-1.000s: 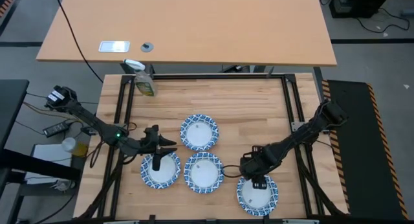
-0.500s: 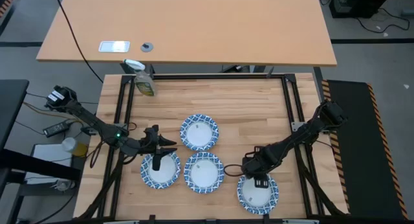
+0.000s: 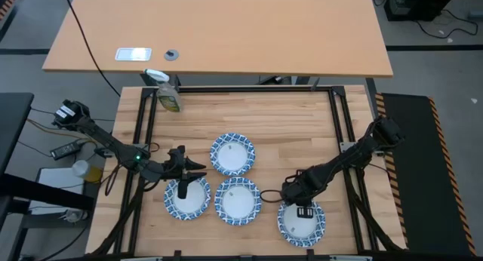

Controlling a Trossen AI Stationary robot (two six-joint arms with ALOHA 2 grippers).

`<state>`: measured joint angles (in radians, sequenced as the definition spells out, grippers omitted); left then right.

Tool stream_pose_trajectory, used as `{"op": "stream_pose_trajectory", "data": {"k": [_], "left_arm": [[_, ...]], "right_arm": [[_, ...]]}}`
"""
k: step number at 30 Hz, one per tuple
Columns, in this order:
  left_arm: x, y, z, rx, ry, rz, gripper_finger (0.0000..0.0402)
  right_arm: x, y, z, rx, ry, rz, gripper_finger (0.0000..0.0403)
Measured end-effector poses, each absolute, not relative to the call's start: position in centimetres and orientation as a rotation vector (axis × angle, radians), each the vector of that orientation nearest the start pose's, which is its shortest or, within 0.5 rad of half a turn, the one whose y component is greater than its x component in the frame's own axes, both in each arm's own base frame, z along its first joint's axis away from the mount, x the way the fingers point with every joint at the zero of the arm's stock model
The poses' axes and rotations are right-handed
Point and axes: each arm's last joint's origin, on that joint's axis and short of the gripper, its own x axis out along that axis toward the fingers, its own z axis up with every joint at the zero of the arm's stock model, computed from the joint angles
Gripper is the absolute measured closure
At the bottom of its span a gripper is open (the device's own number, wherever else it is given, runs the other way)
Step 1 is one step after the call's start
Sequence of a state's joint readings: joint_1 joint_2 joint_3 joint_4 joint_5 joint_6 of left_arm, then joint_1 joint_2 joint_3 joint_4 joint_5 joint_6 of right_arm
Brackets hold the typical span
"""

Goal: Nest bowls inside each other
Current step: Put the white bowl on top of the white bowl

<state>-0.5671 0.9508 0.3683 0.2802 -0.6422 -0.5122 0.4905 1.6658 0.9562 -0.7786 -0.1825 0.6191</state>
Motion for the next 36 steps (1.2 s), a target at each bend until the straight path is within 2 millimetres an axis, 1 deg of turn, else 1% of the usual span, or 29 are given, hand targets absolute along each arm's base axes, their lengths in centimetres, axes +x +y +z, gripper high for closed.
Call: {"op": "stream_pose_trajectory", "data": {"k": [2, 6, 10, 13, 17, 20, 22, 25, 28, 30, 33, 36], "left_arm": [[17.0, -8.8, 20.7, -0.339, 0.222, 0.136, 0.0271], [17.0, -8.8, 20.7, -0.339, 0.222, 0.136, 0.0271], [17.0, -8.8, 20.7, -0.339, 0.222, 0.136, 0.0271], [17.0, -8.8, 20.7, -0.341, 0.222, 0.136, 0.0271], [16.9, -9.0, 20.7, -0.345, 0.224, 0.124, 0.0271], [16.9, -9.1, 20.7, -0.34, 0.225, 0.116, 0.0271], [16.9, -9.1, 20.7, -0.339, 0.225, 0.116, 0.0271], [16.9, -9.1, 20.7, -0.337, 0.225, 0.115, 0.0271], [16.9, -9.1, 20.7, -0.33, 0.225, 0.116, 0.0271], [16.9, -9.1, 20.7, -0.33, 0.224, 0.116, 0.0271], [16.9, -9.1, 20.7, -0.33, 0.224, 0.116, 0.0271], [16.9, -9.1, 20.7, -0.328, 0.225, 0.116, 0.0271]], "right_arm": [[24.5, 13.3, 16.0, 0.25, 1.588, 0.067, 0.0283], [24.9, 12.5, 17.6, 0.247, 1.563, 0.08, 0.0284], [25.5, 11.2, 19.2, 0.248, 1.507, 0.1, 0.0285], [25.7, 10.3, 19.8, 0.265, 1.483, 0.091, 0.0285], [25.8, 9.9, 19.8, 0.273, 1.487, 0.108, 0.0279], [25.8, 10.5, 19.5, 0.26, 1.483, 0.14, 0.0259], [25.7, 10.9, 18.9, 0.259, 1.504, 0.163, 0.0235], [25.7, 11.3, 18.3, 0.264, 1.529, 0.163, 0.0188], [25.7, 11.5, 18.1, 0.245, 1.53, 0.15, 0.0143], [25.7, 11.7, 18.0, 0.219, 1.514, 0.137, 0.0124], [25.6, 11.9, 17.5, 0.205, 1.508, 0.134, 0.0118], [25.4, 11.9, 16.6, 0.207, 1.513, 0.134, 0.0133]]}}
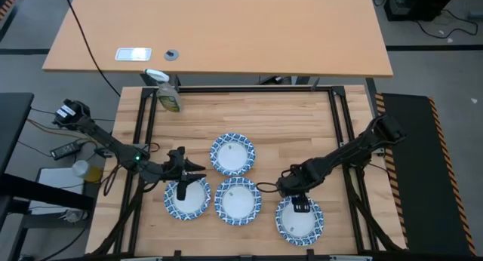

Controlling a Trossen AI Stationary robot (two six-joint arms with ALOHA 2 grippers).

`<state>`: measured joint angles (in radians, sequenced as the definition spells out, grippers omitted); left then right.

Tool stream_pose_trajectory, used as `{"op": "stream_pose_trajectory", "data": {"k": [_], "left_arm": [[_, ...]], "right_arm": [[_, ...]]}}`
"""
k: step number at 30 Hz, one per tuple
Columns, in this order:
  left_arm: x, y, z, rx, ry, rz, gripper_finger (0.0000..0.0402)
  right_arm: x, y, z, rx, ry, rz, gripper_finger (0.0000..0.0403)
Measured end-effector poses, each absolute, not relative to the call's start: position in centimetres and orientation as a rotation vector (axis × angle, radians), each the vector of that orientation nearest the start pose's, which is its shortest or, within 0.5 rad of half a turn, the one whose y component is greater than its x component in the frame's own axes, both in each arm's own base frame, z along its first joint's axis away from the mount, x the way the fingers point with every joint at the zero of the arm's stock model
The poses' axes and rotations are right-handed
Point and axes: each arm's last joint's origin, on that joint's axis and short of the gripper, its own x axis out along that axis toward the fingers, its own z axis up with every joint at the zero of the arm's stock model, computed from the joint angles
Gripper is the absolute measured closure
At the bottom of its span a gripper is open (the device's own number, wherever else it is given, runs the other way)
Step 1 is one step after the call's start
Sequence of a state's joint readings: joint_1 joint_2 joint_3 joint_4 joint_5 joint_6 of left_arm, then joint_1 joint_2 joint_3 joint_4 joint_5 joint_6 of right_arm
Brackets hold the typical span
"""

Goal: Nest bowls inside each other
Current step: Put the white bowl on top of the white bowl

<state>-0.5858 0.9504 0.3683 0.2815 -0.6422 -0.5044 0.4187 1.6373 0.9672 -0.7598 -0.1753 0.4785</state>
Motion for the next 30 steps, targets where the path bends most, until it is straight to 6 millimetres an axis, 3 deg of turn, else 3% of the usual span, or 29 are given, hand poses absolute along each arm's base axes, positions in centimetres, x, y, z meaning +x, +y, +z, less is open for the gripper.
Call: {"op": "stream_pose_trajectory", "data": {"k": [17, 26, 30], "left_arm": [[16.9, -9.1, 20.7, -0.328, 0.226, 0.116, 0.0271], [16.9, -9.1, 20.7, -0.333, 0.225, 0.117, 0.0271], [16.9, -9.1, 20.7, -0.333, 0.225, 0.117, 0.0271]], "right_arm": [[25.1, 11.7, 15.8, 0.274, 1.58, 0.193, 0.0335], [25.3, 10.8, 16.1, 0.363, 1.608, 0.266, 0.0354], [25.8, 10.0, 17.3, 0.366, 1.561, 0.292, 0.0353]]}}
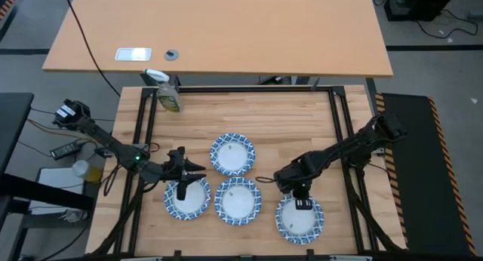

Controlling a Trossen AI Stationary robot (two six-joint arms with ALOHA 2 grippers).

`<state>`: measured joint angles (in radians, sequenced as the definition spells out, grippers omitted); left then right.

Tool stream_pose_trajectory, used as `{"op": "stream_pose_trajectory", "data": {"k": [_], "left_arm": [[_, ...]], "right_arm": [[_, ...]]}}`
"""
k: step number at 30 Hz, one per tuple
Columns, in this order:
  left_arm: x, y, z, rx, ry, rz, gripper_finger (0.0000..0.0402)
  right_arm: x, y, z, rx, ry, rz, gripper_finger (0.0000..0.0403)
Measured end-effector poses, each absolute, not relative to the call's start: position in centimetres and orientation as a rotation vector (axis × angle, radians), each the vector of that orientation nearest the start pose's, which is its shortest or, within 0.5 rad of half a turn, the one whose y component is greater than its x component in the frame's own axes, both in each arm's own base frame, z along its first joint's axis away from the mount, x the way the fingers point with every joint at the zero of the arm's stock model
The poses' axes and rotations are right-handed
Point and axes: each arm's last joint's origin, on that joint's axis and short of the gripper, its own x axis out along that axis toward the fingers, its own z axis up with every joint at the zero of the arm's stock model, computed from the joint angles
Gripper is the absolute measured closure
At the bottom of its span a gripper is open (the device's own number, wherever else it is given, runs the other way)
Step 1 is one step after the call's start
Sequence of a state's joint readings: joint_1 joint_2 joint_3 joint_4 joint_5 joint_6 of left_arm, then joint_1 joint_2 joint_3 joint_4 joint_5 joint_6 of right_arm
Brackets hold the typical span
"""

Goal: Nest bowls inside each other
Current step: Put the white bowl on top of the white bowl

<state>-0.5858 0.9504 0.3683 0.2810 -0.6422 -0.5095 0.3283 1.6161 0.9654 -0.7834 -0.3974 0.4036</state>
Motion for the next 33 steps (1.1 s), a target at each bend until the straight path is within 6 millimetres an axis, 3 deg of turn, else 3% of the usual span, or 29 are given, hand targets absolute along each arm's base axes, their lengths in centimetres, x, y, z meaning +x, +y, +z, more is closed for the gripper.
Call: {"op": "stream_pose_trajectory", "data": {"k": [6, 11, 21, 25, 33], "left_arm": [[16.9, -9.1, 20.8, -0.339, 0.218, 0.115, 0.0271], [16.9, -9.2, 20.9, -0.348, 0.207, 0.111, 0.0271], [17.1, -9.3, 21.8, -0.35, 0.125, 0.086, 0.0271], [17.2, -9.3, 22.3, -0.327, 0.086, 0.074, 0.0271], [17.1, -9.5, 22.3, -0.332, 0.083, 0.063, 0.0271]], "right_arm": [[27.3, 8.1, 20.3, 0.368, 1.412, 0.339, 0.0353], [28.5, 6.0, 21.5, 0.382, 1.307, 0.375, 0.0353], [32.2, -0.9, 23.6, 0.468, 0.942, 0.225, 0.0352], [33.8, -3.1, 23.9, 0.5, 0.855, 0.15, 0.0352], [37.7, -6.8, 23.1, 0.561, 0.86, 0.067, 0.0352]]}}
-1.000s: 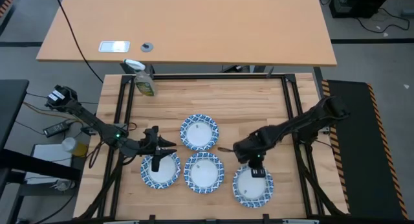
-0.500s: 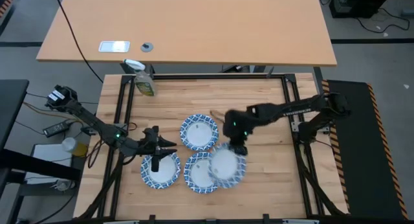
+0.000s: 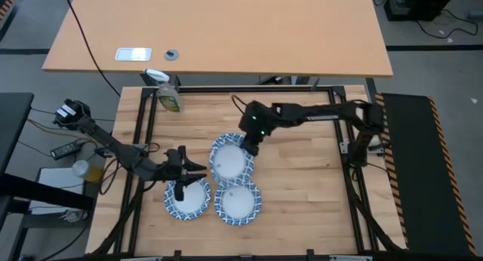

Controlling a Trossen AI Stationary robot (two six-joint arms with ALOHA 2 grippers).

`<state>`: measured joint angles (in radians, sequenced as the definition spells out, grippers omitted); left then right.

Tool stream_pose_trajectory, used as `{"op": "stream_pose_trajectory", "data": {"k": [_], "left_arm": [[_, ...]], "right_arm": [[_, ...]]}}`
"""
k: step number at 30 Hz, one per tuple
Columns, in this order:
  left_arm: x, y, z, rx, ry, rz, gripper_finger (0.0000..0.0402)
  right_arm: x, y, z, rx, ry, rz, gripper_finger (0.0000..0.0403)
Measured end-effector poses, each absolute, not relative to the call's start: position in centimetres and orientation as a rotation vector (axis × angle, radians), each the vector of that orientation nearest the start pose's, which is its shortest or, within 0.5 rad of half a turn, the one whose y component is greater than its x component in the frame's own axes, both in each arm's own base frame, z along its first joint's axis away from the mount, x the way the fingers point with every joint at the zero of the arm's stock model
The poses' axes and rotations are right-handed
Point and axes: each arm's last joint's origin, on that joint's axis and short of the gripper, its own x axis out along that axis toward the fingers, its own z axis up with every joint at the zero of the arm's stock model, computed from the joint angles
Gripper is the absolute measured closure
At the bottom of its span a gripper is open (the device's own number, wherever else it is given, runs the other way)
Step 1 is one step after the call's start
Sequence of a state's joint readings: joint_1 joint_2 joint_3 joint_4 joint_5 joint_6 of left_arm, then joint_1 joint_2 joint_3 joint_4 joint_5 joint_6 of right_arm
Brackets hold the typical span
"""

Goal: Nest bowls inside each other
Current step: Put the white bowl on top of the white bowl

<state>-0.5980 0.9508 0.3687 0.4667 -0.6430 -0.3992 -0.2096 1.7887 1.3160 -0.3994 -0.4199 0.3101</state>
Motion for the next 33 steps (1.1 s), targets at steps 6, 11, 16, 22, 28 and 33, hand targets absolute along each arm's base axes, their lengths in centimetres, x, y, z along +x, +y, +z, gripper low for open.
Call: {"op": "stream_pose_trajectory", "data": {"k": [6, 11, 16, 22, 28, 33], "left_arm": [[16.7, -10.1, 22.3, -0.33, 0.088, 0.028, 0.0271], [16.6, -10.3, 22.3, -0.323, 0.09, 0.017, 0.0271], [16.6, -10.3, 22.3, -0.309, 0.09, 0.016, 0.0271], [16.6, -10.3, 22.3, -0.303, 0.091, 0.016, 0.0271], [16.6, -10.3, 22.3, -0.301, 0.093, 0.016, 0.0271], [16.6, -10.3, 22.2, -0.297, 0.106, 0.019, 0.0271]], "right_arm": [[39.3, -9.6, 21.9, 0.604, 0.939, -0.004, 0.0352], [39.7, -10.8, 20.1, 0.638, 0.994, -0.071, 0.0351], [39.8, -10.9, 19.3, 0.648, 1.023, -0.082, 0.0318], [39.5, -11.3, 19.5, 0.681, 1.022, -0.105, 0.0238], [38.5, -12.0, 22.0, 0.668, 0.969, -0.152, 0.0185], [37.7, -10.1, 24.3, 0.494, 0.964, -0.157, 0.0181]]}}
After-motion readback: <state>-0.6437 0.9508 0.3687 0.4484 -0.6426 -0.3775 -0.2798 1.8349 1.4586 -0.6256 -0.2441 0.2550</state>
